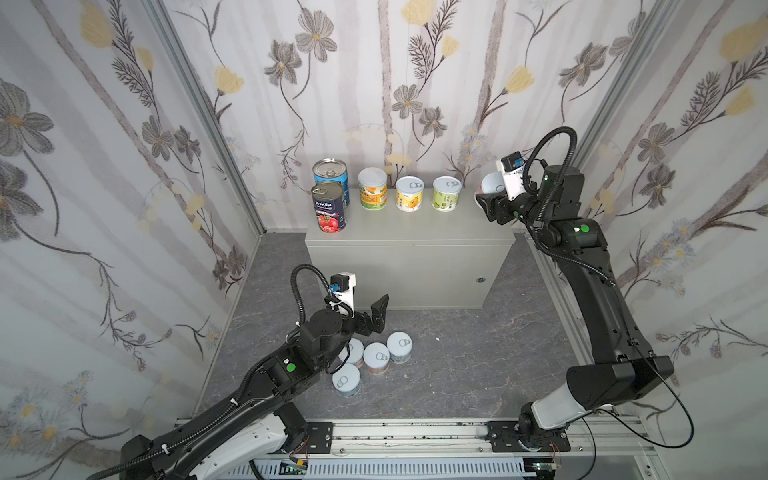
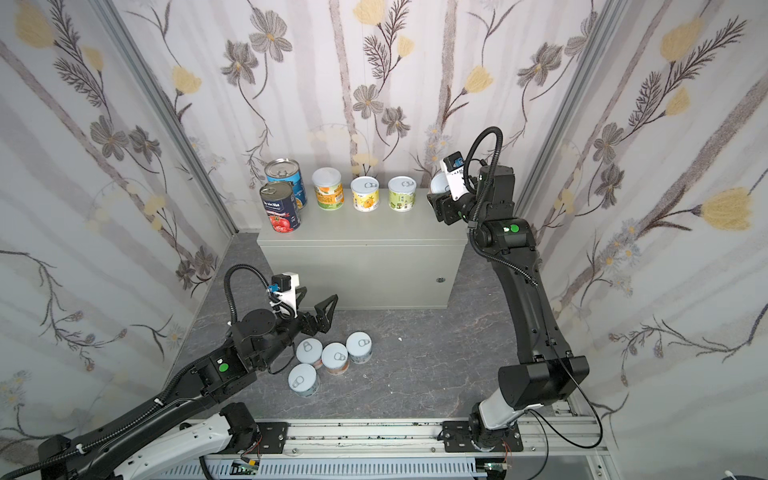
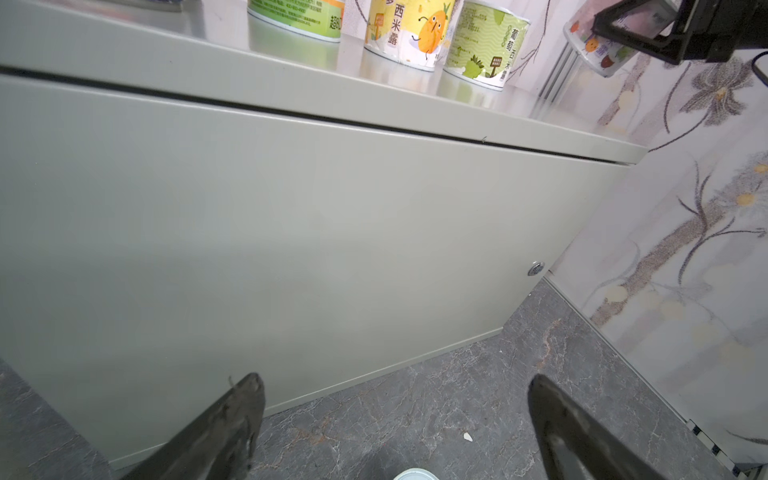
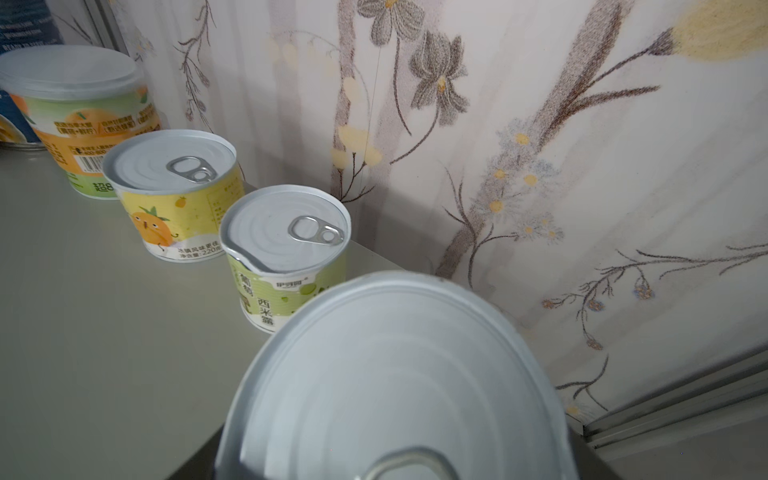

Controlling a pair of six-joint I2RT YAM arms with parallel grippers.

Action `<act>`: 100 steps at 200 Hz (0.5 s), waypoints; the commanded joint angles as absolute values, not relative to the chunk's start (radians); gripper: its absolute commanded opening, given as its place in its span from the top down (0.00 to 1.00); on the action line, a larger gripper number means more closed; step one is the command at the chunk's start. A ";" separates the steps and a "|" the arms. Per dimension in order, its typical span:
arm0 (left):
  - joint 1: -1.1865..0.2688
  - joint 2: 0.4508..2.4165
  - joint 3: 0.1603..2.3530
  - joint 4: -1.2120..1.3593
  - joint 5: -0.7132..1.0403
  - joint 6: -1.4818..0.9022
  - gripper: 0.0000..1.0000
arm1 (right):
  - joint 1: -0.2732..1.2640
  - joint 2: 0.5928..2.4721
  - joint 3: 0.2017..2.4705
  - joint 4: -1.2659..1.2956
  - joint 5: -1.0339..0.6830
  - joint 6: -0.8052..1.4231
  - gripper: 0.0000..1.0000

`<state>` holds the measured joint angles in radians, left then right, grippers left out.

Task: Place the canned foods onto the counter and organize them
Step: 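Raise the pink can with the right gripper up to the cabinet top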

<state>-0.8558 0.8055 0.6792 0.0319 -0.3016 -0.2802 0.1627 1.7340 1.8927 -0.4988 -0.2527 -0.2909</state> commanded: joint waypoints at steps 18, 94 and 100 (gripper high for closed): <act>-0.856 0.815 0.699 0.021 -0.276 -0.282 0.00 | 0.152 1.802 1.978 -0.490 -0.240 -0.319 0.35; -0.856 0.792 0.700 -0.001 -0.302 -0.301 0.00 | 0.132 1.975 2.189 -0.620 -0.281 -0.345 0.33; -0.855 0.790 0.699 -0.002 -0.304 -0.304 0.00 | 0.132 1.984 2.196 -0.629 -0.288 -0.350 0.33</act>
<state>-0.8558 0.7986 0.6952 0.0006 -0.2855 -0.2882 0.1333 1.9549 2.1609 -0.6323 -0.2401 -0.3214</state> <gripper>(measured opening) 0.997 0.739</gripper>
